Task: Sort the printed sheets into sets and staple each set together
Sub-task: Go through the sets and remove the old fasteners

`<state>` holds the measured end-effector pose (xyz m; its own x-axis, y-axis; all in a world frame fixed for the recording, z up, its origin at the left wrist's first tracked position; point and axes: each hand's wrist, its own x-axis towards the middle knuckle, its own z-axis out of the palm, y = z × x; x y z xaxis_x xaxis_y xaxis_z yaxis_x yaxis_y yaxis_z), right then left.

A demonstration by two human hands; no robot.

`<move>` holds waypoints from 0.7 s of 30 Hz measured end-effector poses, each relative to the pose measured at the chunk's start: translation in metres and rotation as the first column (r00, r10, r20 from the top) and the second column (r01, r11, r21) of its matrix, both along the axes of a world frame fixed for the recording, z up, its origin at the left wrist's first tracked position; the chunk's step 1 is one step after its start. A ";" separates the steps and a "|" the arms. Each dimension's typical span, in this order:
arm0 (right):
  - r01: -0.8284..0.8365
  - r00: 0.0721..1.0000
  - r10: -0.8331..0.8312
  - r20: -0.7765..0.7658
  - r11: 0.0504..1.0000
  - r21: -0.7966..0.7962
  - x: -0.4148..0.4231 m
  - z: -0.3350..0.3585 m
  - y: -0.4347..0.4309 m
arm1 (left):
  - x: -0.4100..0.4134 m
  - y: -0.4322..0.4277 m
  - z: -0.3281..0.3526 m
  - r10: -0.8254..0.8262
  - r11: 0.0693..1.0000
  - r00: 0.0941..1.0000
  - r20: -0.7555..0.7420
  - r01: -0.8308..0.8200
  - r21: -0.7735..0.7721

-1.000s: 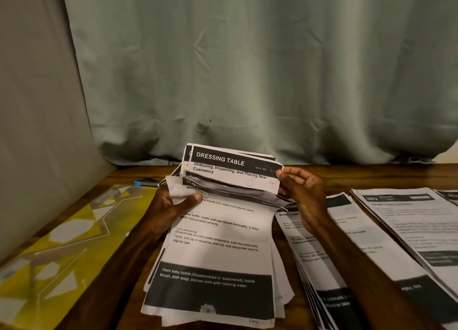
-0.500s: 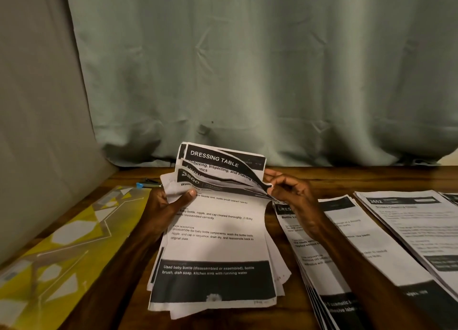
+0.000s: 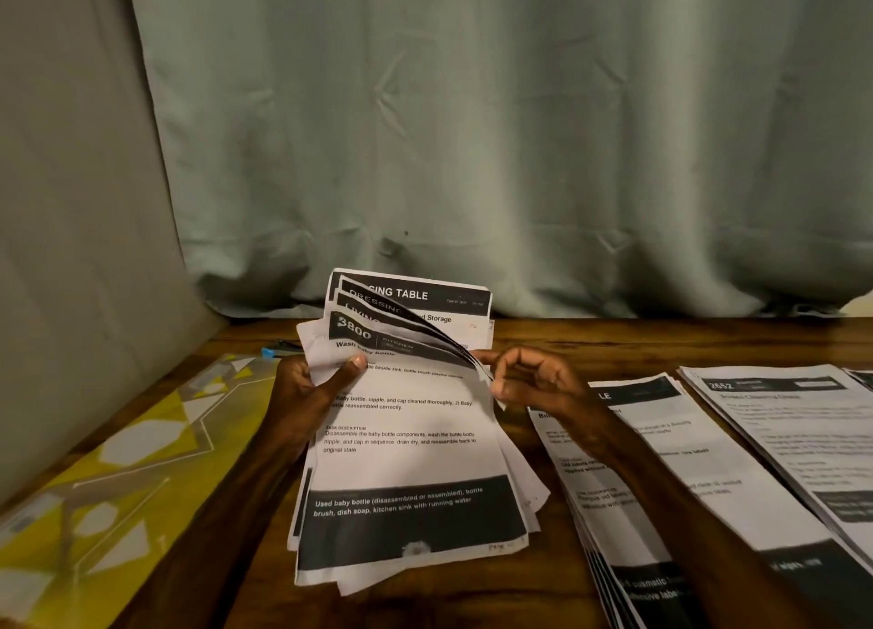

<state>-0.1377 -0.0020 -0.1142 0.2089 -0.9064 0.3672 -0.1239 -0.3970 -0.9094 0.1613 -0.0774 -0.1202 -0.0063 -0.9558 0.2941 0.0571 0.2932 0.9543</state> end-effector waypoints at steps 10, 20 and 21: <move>0.257 0.928 -0.328 -0.178 0.908 -0.332 0.034 -0.012 -0.002 | -0.005 0.003 -0.001 0.003 1.000 1.000 -0.019 -0.003 -0.001; 0.409 0.898 -0.437 -0.061 0.876 -0.256 0.042 -0.023 -0.007 | -0.007 0.004 -0.003 0.023 0.986 0.999 0.025 -0.019 -0.163; 0.417 0.895 -0.441 -0.064 0.880 -0.226 0.042 -0.024 -0.008 | -0.006 0.004 -0.002 0.010 0.979 1.000 0.025 -0.005 -0.202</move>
<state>-0.0953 -0.0099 -0.1383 -0.1338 -0.8252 0.5487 -0.4183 -0.4549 -0.7862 0.1549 -0.0731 -0.1222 -0.0092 -0.8769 0.4807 0.0299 0.4802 0.8766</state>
